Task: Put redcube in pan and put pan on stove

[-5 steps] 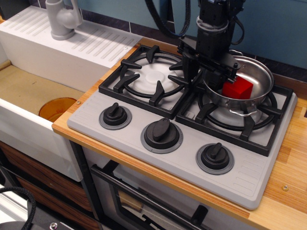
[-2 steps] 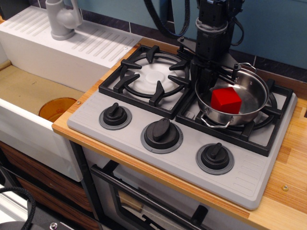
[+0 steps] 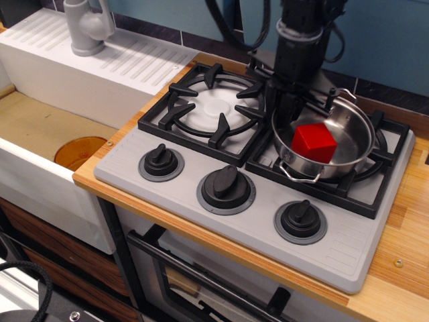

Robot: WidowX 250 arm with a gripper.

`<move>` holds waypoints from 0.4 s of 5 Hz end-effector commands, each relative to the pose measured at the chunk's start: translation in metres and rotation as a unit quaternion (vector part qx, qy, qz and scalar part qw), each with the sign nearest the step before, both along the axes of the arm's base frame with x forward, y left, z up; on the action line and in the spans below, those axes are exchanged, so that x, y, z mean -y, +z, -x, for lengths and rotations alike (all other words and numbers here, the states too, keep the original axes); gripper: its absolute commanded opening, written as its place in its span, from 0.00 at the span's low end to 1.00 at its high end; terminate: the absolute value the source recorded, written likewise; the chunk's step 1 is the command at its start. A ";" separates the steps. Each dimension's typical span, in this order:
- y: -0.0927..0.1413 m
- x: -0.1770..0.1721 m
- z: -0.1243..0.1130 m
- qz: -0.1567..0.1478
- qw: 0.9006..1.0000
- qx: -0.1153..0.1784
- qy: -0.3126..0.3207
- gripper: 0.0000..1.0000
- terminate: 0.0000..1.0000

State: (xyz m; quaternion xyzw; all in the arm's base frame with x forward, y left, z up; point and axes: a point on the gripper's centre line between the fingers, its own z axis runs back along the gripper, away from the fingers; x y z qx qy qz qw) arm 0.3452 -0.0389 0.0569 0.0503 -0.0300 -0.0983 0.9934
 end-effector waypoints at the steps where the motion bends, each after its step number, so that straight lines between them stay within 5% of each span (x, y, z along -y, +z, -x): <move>1: 0.060 -0.004 -0.009 -0.015 0.999 0.033 -0.019 0.00 0.00; 2: 0.072 -0.020 -0.015 -0.022 0.999 0.028 -0.033 0.00 0.00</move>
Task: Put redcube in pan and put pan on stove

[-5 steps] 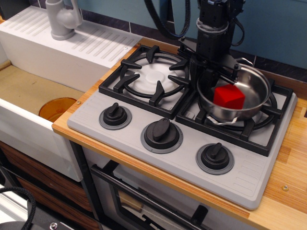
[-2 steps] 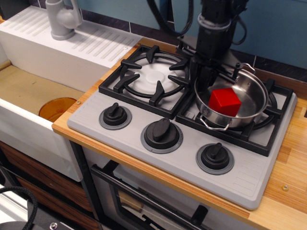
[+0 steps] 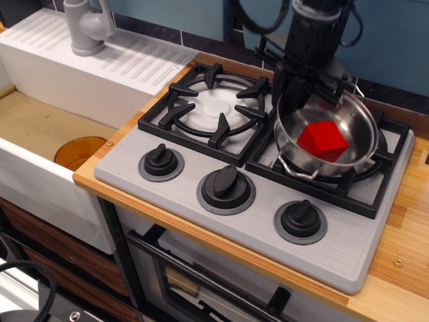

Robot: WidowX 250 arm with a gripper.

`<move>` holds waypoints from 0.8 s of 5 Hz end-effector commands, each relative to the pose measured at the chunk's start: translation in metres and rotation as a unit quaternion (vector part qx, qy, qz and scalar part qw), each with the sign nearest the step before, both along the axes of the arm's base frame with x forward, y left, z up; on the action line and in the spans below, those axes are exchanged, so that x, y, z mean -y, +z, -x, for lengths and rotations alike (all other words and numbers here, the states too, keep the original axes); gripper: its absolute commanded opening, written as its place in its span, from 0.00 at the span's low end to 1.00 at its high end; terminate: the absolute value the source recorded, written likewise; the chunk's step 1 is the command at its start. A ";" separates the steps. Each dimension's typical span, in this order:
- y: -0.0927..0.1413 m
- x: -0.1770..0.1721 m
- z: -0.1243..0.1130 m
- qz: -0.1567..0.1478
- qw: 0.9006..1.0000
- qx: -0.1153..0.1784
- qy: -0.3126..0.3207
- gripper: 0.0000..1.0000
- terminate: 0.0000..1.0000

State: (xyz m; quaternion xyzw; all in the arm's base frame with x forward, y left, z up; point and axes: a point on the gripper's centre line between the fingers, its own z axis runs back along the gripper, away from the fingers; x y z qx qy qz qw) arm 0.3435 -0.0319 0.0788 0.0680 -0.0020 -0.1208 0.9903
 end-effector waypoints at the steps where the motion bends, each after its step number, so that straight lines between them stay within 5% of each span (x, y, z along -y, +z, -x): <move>1: 0.059 -0.034 -0.027 -0.007 0.998 0.052 -0.032 0.00 0.00; 4: 0.069 -0.075 -0.035 -0.016 0.998 0.044 -0.049 0.00 0.00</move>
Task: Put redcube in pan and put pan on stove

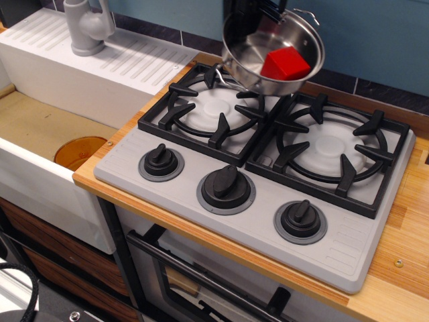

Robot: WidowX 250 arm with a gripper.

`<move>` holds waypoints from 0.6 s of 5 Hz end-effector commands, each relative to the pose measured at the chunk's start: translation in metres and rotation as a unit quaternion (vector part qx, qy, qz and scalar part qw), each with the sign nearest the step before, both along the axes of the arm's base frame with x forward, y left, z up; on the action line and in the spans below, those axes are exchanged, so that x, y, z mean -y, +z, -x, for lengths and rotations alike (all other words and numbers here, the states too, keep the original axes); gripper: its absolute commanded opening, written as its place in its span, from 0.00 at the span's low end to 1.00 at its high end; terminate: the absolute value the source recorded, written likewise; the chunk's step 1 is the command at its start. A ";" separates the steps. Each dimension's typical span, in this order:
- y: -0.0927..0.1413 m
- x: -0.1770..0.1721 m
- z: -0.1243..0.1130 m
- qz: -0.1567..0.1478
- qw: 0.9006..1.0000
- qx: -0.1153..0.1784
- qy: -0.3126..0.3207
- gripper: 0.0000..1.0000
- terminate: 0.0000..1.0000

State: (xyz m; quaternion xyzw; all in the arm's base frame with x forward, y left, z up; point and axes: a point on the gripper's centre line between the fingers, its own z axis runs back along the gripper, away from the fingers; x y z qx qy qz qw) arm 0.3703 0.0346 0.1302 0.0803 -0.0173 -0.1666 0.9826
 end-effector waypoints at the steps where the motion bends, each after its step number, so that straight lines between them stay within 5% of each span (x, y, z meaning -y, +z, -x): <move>1: 0.009 -0.020 -0.012 0.003 0.999 0.031 -0.009 0.00 0.00; 3: -0.011 -0.049 -0.020 0.015 0.999 0.040 -0.021 0.00 0.00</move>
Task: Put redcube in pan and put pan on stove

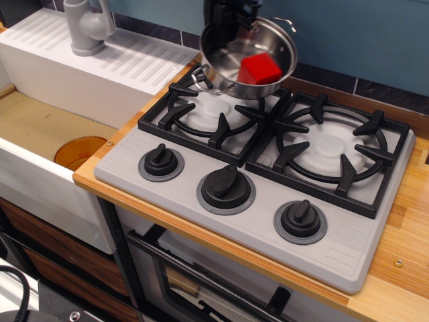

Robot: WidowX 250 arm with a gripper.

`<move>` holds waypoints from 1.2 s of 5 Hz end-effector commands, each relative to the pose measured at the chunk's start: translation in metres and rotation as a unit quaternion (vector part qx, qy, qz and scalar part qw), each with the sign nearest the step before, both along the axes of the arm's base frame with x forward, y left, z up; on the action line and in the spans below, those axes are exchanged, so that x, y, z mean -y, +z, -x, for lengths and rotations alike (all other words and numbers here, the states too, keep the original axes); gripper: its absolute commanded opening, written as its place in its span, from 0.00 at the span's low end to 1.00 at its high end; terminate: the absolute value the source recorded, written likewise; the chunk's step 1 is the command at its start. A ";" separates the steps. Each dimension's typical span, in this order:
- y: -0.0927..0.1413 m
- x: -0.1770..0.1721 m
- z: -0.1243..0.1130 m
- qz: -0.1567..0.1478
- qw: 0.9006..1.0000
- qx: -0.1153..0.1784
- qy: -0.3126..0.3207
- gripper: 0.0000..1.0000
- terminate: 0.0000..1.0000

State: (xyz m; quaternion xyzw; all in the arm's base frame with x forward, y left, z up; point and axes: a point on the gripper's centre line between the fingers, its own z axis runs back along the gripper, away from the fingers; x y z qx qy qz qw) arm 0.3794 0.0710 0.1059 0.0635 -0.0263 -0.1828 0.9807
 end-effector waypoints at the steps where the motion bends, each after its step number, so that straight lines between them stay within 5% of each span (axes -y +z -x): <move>1: 0.003 -0.022 -0.008 -0.001 0.999 0.042 -0.001 0.00 0.00; 4: -0.045 -0.040 0.003 0.021 0.998 0.067 0.005 0.00 0.00; 5: -0.054 -0.037 0.006 0.024 0.997 0.068 0.004 1.00 0.00; 6: -0.050 -0.035 0.008 0.028 0.998 0.062 0.001 1.00 0.00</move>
